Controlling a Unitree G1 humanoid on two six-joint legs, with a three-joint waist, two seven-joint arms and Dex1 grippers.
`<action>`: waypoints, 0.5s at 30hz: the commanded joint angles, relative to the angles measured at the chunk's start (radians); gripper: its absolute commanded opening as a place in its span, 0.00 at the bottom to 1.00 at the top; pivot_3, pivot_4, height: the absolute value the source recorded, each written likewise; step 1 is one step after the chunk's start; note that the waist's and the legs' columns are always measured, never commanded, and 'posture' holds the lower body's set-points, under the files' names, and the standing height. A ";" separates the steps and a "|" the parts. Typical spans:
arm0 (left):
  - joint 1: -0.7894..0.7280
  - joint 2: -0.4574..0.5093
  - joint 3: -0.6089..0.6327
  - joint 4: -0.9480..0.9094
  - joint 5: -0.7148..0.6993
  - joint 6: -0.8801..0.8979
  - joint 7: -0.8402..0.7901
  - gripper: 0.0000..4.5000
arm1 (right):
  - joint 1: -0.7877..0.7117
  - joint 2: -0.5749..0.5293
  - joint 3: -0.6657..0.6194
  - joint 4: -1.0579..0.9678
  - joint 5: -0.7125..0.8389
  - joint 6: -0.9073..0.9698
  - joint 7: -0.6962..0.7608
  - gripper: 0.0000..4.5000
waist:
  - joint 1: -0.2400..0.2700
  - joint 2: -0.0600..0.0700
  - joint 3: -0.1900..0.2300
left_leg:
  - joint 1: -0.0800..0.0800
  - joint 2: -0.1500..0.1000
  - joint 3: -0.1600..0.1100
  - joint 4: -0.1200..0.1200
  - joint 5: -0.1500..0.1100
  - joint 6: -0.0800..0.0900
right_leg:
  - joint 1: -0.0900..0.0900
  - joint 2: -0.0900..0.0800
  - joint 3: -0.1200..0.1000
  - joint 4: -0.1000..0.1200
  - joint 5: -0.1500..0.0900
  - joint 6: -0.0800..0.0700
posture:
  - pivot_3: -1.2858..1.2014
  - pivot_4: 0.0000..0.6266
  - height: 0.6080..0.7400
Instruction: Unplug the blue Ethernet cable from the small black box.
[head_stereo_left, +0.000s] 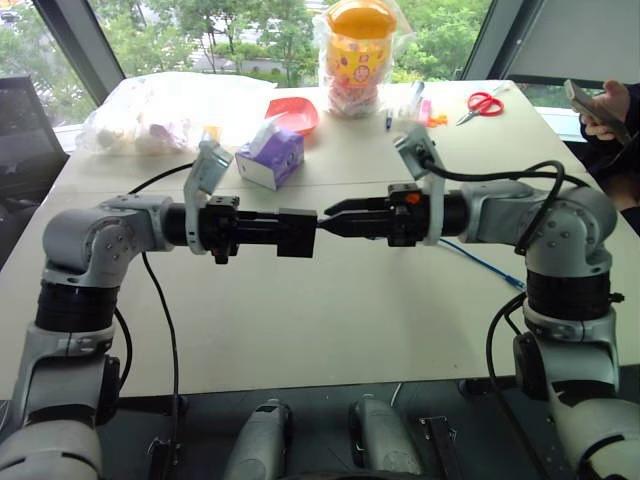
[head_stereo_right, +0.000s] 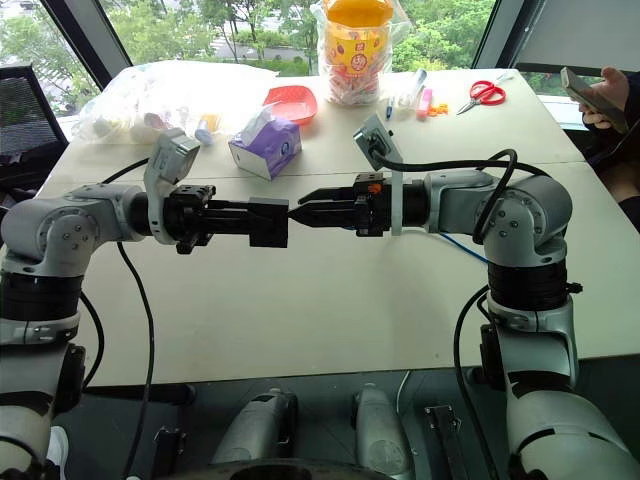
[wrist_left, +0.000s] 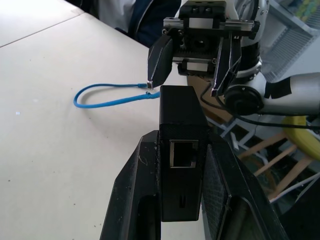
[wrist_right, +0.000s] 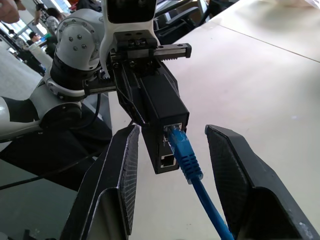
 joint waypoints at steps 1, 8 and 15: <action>-0.027 -0.003 0.028 -0.016 -0.023 -0.002 0.004 0.11 | -0.002 0.006 -0.004 -0.037 0.024 0.000 -0.005 0.48 | 0.000 0.000 0.000 | 0.000 0.000 0.000 0.000 0.000 0.000 | 0.000 0.000 0.000 0.000 0.000 0.000 | 0.52 0.24 1.00; -0.029 -0.008 0.032 -0.016 -0.025 -0.002 0.011 0.11 | 0.000 0.009 0.010 -0.041 0.024 -0.004 -0.011 0.21 | 0.000 0.000 0.000 | 0.000 0.000 0.000 0.000 0.000 0.000 | 0.000 0.000 0.000 0.000 0.000 0.000 | 0.52 0.24 1.00; -0.026 -0.009 0.035 -0.018 -0.030 0.002 0.018 0.11 | -0.008 0.015 0.014 -0.038 0.025 -0.004 -0.016 0.01 | 0.000 0.000 0.000 | 0.000 0.000 0.000 0.000 0.000 0.000 | 0.000 0.000 0.000 0.000 0.000 0.000 | 0.52 0.24 1.00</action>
